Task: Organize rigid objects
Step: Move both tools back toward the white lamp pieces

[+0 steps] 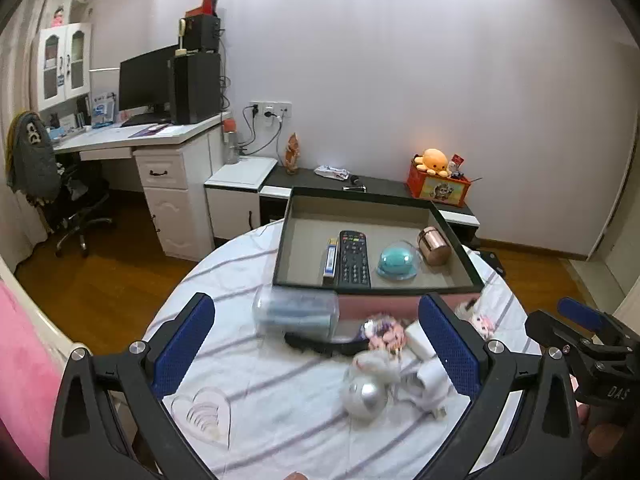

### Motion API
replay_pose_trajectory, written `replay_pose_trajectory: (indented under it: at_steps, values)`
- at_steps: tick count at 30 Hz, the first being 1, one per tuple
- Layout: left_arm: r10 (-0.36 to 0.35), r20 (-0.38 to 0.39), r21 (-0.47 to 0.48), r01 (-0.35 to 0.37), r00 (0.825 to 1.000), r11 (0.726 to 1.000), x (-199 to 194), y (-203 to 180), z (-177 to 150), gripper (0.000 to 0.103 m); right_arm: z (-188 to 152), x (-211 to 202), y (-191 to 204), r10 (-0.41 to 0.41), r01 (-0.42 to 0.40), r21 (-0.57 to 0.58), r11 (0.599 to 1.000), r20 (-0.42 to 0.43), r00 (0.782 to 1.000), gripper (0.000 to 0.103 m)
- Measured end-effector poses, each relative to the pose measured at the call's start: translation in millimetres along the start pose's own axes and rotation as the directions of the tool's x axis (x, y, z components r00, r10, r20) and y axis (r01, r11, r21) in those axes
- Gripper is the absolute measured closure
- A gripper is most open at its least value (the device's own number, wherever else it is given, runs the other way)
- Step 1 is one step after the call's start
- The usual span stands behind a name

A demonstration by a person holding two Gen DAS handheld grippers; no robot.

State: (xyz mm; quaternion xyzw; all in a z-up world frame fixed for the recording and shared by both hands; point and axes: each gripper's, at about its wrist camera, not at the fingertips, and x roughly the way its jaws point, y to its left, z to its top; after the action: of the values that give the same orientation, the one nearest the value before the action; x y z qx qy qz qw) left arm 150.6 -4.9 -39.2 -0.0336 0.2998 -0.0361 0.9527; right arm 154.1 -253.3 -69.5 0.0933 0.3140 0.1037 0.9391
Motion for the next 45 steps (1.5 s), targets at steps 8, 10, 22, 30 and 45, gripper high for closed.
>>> replay_pose_trajectory:
  at_steps: [8, 10, 22, 30, 45]
  values:
    - [0.023, -0.02, -0.038, -0.024, 1.0, 0.999, -22.7, 11.1, -44.8, 0.0, -40.0, -18.9, -0.4, -0.024, 0.024, 0.005, 1.0, -0.012, 1.0, 0.0]
    - [0.02, -0.032, -0.044, -0.021, 0.999, 0.999, -24.5, 11.9, -55.0, 0.0, -45.3, -20.4, 0.4, -0.028, 0.028, -0.001, 1.0, -0.017, 0.999, 0.0]
    - [0.024, -0.046, -0.019, -0.025, 0.999, 1.0, -32.6, 3.8, -65.4, 0.0, -56.6, -24.1, 13.2, -0.01, 0.009, -0.027, 1.0, -0.035, 0.999, 0.0]
    - [0.018, -0.052, -0.013, -0.018, 0.999, 1.0, -33.2, 0.6, -66.3, 0.0, -57.9, -22.1, 14.9, -0.008, 0.007, -0.026, 1.0, -0.047, 0.999, 0.0]
    - [0.034, -0.111, 0.009, -0.033, 0.993, 0.999, -7.4, 2.9, -78.0, 0.0, -61.2, -1.4, 9.6, -0.015, 0.013, -0.031, 0.999, -0.094, 0.995, 0.0]
